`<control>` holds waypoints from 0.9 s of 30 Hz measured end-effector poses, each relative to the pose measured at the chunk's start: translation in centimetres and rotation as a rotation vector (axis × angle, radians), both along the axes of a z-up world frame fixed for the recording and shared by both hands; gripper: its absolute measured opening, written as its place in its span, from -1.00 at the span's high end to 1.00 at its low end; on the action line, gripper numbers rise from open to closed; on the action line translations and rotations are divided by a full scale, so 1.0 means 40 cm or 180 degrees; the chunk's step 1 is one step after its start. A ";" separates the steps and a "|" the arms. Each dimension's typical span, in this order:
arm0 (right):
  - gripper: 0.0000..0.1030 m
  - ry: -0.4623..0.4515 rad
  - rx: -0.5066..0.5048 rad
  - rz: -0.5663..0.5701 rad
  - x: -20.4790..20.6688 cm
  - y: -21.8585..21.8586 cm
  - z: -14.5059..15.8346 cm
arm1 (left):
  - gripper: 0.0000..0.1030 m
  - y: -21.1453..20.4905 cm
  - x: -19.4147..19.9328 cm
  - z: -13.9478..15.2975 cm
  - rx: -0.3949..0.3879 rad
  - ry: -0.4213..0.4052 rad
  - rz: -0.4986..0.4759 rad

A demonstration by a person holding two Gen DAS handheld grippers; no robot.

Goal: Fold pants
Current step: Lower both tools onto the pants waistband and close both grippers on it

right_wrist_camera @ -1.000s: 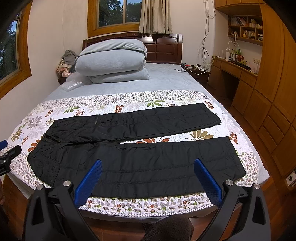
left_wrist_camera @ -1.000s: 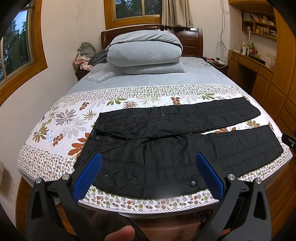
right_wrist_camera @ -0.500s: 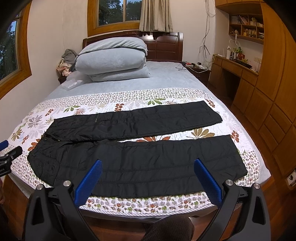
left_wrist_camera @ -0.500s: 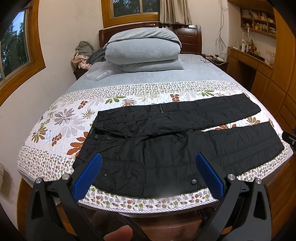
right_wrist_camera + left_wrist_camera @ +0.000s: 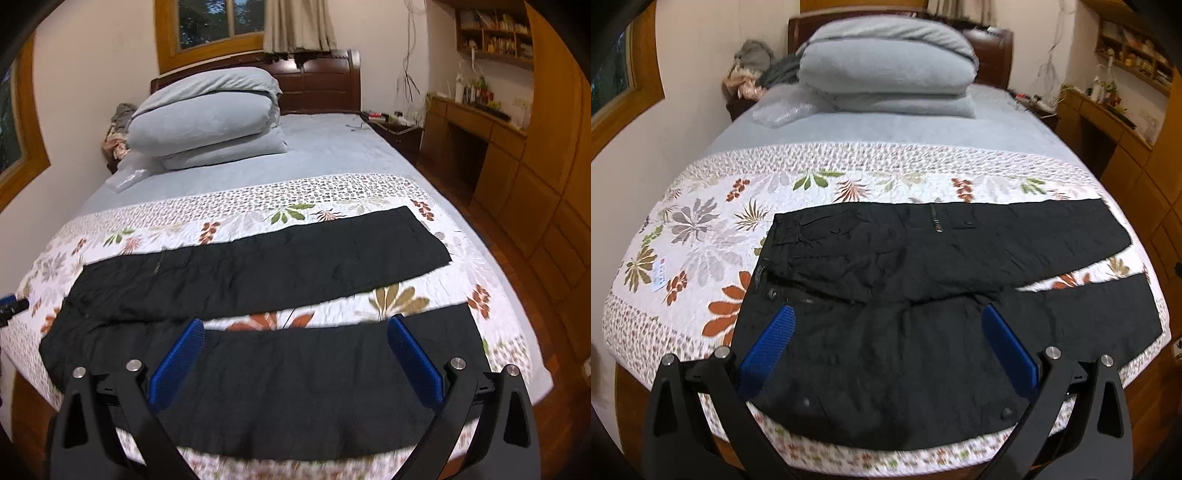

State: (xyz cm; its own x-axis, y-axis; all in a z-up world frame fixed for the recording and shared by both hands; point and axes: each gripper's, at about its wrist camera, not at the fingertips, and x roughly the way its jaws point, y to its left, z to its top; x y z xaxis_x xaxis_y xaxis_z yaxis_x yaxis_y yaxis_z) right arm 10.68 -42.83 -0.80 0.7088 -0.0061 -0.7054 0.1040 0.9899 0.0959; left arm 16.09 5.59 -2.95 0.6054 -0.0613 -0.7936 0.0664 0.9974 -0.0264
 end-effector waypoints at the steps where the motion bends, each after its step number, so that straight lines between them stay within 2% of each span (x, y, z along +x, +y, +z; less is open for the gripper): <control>1: -0.94 0.0032 0.0064 -0.0001 0.047 -0.036 -0.007 | -0.96 0.013 0.042 -0.012 0.0017 0.0066 0.0029; 6: -0.94 0.0290 0.0318 -0.0055 0.248 -0.205 -0.060 | -0.96 0.070 0.237 -0.091 0.0184 0.0433 0.0133; 12: -0.94 0.0787 0.0452 -0.0070 0.482 -0.388 -0.168 | -0.96 0.162 0.446 -0.226 0.0047 0.0975 0.0342; 15: -0.94 0.1040 0.0409 -0.0086 0.597 -0.466 -0.223 | -0.96 0.192 0.513 -0.271 -0.0100 0.1191 0.0358; 20: -0.94 0.1323 0.0403 -0.0135 0.751 -0.584 -0.306 | -0.96 0.253 0.623 -0.347 -0.0197 0.1622 0.0485; 23: -0.94 0.1530 0.0376 -0.0043 0.813 -0.625 -0.361 | -0.96 0.307 0.672 -0.378 -0.0470 0.1825 0.0590; 27: -0.94 0.1635 0.0171 -0.0004 0.861 -0.651 -0.412 | -0.96 0.365 0.708 -0.400 -0.0555 0.1943 0.0778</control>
State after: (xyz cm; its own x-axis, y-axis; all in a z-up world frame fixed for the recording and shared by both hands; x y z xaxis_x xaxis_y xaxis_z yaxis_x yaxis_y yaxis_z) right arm 45.14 -68.85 -17.28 0.2707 0.0390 -0.9619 0.1522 0.9849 0.0828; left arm 44.40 20.20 -18.93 0.0649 -0.1376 -0.9884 -0.2383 0.9597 -0.1492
